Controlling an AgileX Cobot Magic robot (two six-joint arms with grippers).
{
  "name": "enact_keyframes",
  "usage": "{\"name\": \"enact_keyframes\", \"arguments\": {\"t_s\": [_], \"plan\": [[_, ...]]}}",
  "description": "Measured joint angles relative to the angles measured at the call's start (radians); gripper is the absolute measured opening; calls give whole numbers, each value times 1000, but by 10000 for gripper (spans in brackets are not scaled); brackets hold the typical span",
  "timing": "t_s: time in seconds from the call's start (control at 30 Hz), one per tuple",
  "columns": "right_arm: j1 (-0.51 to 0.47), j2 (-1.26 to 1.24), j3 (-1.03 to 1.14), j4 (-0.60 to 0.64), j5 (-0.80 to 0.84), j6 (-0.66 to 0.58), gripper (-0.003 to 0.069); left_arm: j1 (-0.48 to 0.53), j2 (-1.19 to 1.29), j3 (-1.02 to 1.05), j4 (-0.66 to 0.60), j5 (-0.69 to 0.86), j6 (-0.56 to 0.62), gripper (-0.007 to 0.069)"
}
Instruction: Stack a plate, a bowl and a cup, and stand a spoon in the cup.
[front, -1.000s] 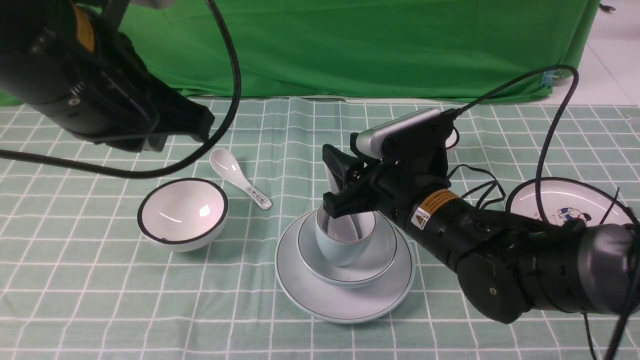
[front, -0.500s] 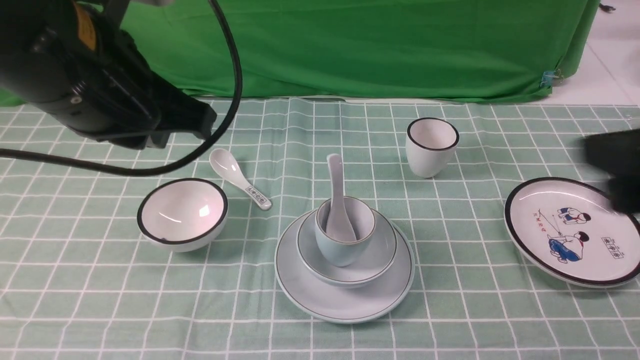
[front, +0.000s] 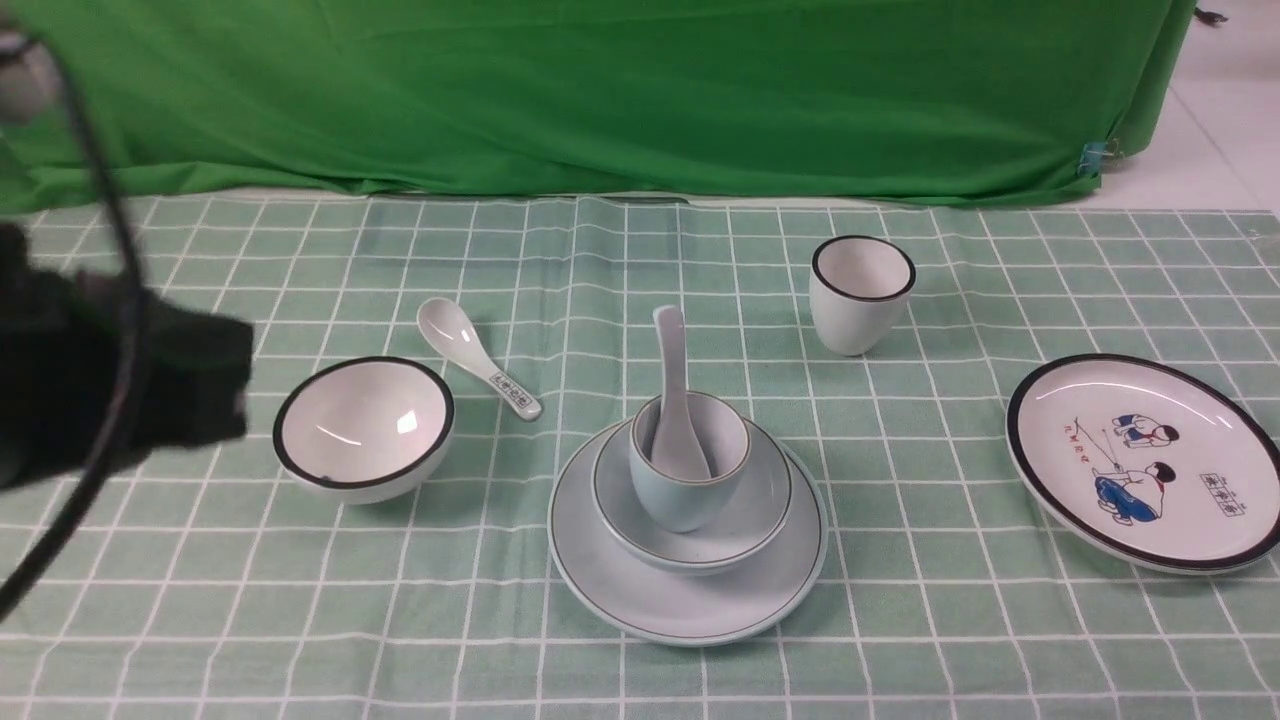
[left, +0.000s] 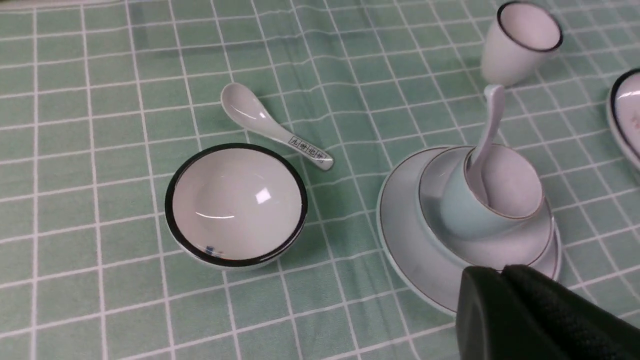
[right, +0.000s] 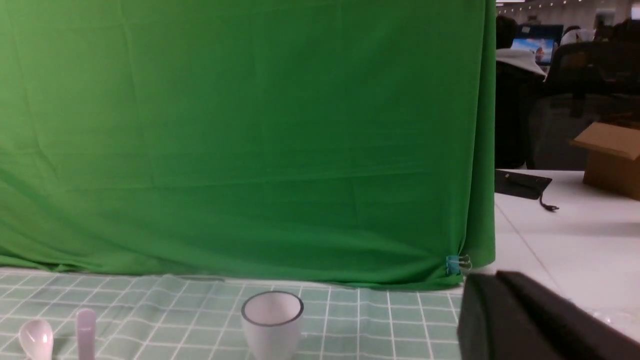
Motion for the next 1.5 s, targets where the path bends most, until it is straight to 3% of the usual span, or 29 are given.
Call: {"name": "enact_keyframes", "arguments": {"t_s": [0.2,0.4,0.9,1.07,1.23,1.4,1.5], "plan": [[0,0,4,0,-4,0,158,0,-360,284,38,-176,-81,10],[0,0,4,0,-4,0,202,0,-595,396,29,-249,-84,10],[0,0,4,0,-7,0,233,0,-662,414,33,-275,-45,11],[0,-1,5,0,-7,0,235,83,-700,481,-106,-332,196,11],[0,-1,5,0,-7,0,241,310,-740,628,-368,-444,554,11],[0,-1,5,0,-7,0,241,496,-740,760,-431,-479,605,11],[0,-1,5,0,-7,0,241,540,-740,817,-452,-502,606,11]]}}
